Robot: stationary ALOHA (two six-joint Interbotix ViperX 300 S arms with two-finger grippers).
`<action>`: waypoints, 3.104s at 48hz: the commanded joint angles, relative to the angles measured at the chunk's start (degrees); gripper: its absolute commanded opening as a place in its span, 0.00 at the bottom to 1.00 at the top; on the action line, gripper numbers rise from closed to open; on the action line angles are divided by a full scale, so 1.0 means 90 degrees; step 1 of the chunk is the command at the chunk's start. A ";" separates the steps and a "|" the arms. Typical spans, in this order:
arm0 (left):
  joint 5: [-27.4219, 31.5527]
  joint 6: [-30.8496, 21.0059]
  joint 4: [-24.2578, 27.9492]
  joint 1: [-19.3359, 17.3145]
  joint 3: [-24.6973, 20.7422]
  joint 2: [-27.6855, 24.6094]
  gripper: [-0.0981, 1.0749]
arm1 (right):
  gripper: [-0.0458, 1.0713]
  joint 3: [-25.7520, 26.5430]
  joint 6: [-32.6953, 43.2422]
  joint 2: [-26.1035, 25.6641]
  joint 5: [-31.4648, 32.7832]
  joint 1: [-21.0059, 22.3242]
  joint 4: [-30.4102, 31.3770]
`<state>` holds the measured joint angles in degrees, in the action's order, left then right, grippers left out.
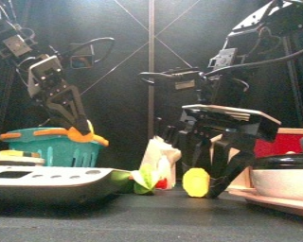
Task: Grab corn top and corn bottom
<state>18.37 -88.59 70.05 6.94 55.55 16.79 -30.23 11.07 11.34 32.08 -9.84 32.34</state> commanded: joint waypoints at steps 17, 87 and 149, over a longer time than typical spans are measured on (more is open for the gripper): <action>0.0000 -0.0010 0.0020 -0.0029 -0.0049 0.0068 0.71 | 0.57 0.0342 0.0068 -0.0107 0.0439 0.0166 -0.0459; 0.0000 0.0010 0.0020 -0.0078 0.0039 0.0068 0.71 | 0.94 0.0625 0.0059 -0.0488 0.0420 0.0430 -0.1338; 0.0000 -0.0010 0.0039 -0.0176 0.0117 0.0137 0.71 | 0.93 0.0371 -0.1396 -0.0361 0.1104 0.0244 -0.0928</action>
<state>18.37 -88.59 70.22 5.63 57.22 17.49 -28.21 -1.32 9.23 42.45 -7.56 23.91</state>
